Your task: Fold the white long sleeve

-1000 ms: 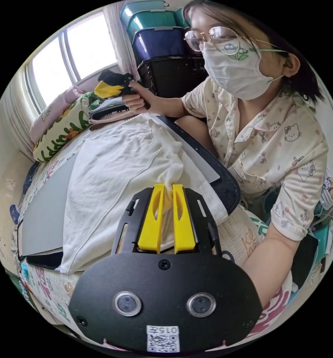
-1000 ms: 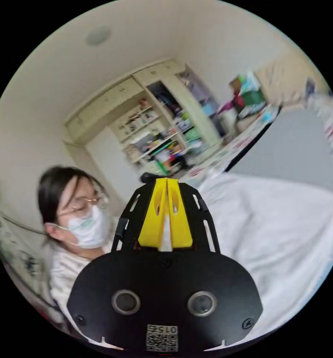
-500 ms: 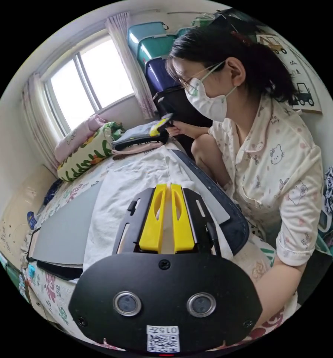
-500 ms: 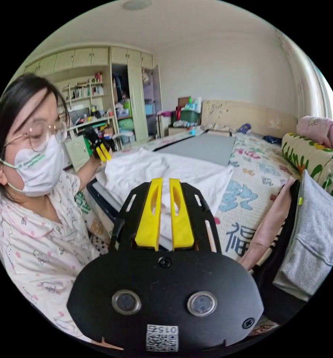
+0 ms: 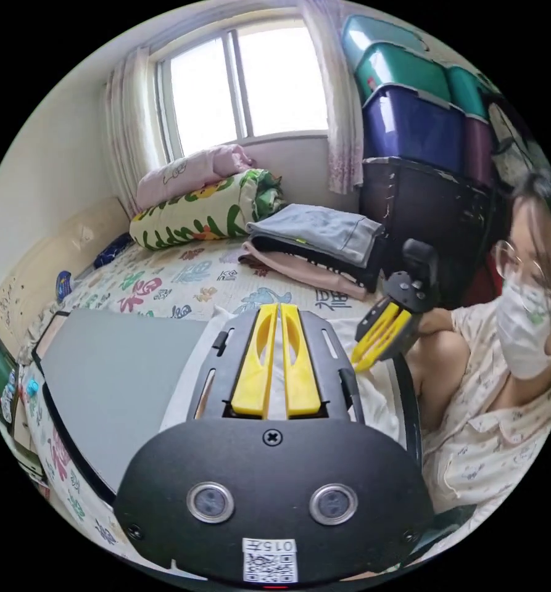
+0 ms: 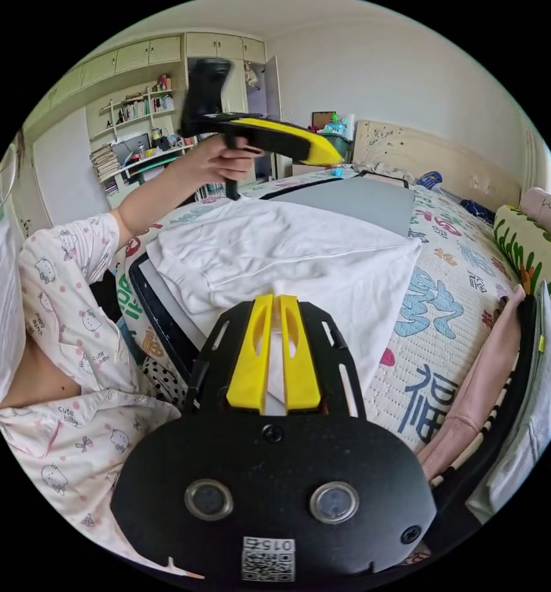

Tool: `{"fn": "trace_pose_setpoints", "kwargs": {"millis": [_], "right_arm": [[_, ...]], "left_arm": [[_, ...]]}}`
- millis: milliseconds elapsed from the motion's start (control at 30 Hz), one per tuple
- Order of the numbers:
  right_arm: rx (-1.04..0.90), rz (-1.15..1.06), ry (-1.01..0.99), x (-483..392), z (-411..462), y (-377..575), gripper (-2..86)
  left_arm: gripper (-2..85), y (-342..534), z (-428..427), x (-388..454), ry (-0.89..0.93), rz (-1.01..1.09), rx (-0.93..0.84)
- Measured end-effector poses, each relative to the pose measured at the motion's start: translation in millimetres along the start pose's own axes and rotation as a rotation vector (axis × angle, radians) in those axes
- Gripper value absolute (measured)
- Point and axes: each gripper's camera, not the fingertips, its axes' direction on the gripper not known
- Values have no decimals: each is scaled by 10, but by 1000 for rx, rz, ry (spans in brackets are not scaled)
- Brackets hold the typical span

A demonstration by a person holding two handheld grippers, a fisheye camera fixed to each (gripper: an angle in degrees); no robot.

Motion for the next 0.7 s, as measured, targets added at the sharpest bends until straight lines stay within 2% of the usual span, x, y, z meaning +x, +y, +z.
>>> {"fn": "trace_pose_setpoints", "kwargs": {"millis": [67,167,267,400,500,567,700], "right_arm": [[27,5,8,108,91,-89,12],[43,32,-3,300,194,-135,8],[41,28,-2,425,309,-153,10],[114,53,15,624,196,-55,45],[185,116,77,867,77,57,95],[149,151,131,1045,167,88,122],[51,203,145,1348,462,78,119]], "left_arm": [[-2,-227,896,-363,-10,-89,-86],[0,-264,1816,-790,-129,-137,-196],[9,-80,2553,-1165,-150,-188,-263],[56,227,3079,-1506,-159,-304,-247],[105,465,3397,-1715,-61,-404,-229],[106,570,3666,-1739,-34,-405,-284],[82,712,3964,-1644,-47,-371,-359]]}}
